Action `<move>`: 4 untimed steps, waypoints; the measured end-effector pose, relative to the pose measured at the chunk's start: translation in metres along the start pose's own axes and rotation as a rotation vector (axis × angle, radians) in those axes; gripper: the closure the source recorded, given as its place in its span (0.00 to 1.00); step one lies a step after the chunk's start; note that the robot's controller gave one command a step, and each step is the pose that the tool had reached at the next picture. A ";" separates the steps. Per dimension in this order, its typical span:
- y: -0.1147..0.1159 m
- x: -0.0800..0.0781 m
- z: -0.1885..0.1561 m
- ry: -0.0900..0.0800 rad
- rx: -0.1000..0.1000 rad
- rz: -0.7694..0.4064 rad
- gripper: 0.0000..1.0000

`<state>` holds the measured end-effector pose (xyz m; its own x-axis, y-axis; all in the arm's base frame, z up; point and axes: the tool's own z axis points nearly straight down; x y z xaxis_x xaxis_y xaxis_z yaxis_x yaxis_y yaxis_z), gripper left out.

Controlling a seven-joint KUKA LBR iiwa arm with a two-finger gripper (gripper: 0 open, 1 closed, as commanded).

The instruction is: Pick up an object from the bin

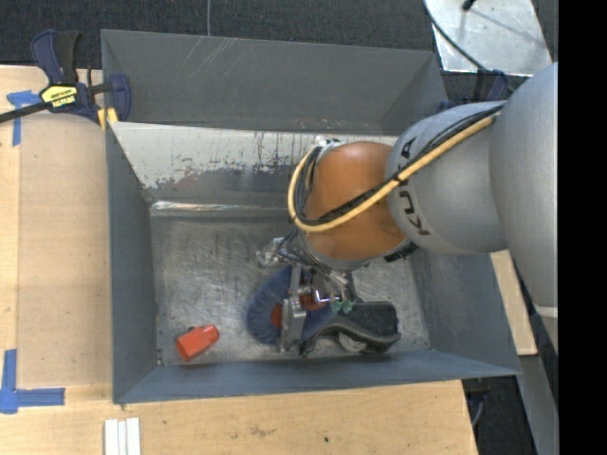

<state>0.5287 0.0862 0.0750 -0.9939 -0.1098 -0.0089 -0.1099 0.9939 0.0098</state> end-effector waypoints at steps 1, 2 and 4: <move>-0.048 0.010 -0.003 0.005 0.006 0.075 0.00; -0.047 0.013 -0.001 -0.009 0.005 0.052 0.00; -0.063 0.013 -0.004 0.003 -0.011 -0.420 0.00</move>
Offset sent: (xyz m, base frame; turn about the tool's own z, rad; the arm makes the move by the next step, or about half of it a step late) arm -0.0065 -0.0501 -0.0001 0.0720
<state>0.5227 0.0221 0.0779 -0.8629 -0.5053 -0.0114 -0.5054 0.8627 0.0162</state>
